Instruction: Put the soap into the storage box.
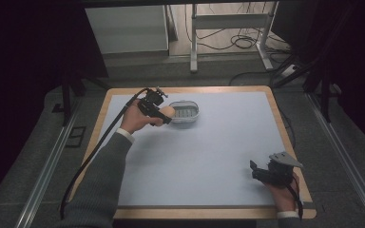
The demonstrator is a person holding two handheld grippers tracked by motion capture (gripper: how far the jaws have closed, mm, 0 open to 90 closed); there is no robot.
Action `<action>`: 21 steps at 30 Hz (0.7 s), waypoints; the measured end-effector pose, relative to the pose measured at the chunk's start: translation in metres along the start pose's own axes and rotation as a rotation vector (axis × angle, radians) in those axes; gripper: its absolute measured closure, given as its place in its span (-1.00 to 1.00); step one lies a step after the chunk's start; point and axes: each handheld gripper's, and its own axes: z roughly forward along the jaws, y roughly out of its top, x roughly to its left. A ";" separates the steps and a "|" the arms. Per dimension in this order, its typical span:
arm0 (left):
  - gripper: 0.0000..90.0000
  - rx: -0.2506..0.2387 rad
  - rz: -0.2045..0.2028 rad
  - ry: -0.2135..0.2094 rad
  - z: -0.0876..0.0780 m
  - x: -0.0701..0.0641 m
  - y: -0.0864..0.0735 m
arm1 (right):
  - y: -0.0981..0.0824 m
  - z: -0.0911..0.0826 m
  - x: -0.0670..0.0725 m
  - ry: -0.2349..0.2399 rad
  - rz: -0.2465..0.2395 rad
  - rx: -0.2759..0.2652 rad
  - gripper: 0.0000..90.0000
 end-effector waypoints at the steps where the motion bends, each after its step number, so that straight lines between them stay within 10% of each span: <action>1: -0.27 -0.001 -0.002 -0.001 0.000 0.000 0.001 | 0.000 0.000 0.000 0.000 0.000 0.001 -0.83; 21: -0.27 0.006 0.012 0.003 0.005 0.003 0.012 | 0.000 0.001 0.001 -0.004 -0.008 0.004 -0.83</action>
